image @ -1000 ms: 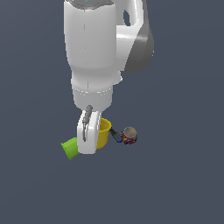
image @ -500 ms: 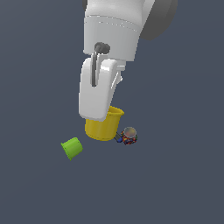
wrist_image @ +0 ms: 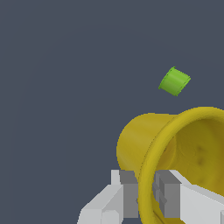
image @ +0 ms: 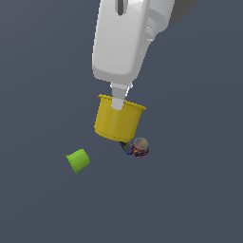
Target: Pick up a designated object from a clutter of objects.
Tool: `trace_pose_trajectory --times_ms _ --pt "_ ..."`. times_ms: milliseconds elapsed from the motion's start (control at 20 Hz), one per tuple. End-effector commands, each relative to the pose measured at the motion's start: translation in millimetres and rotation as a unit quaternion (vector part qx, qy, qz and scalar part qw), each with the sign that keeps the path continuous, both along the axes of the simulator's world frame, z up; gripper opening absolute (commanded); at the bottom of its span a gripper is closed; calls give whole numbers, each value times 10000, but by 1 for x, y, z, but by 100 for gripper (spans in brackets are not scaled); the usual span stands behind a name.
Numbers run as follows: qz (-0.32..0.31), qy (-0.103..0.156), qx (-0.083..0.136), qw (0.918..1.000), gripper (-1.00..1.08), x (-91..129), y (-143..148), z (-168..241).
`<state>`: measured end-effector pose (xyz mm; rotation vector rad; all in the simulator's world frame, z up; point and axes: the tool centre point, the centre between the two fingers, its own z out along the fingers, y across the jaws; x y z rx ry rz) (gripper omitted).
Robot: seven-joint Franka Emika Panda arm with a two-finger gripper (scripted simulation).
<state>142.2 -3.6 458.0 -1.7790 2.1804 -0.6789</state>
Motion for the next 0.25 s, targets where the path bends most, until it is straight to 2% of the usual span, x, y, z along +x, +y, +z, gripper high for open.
trace_pose_trajectory --times_ms 0,200 --pt "-38 -77 -19 10000 -100 0 2 9" --pt "-55 -109 -30 9999 -100 -1 3 12"
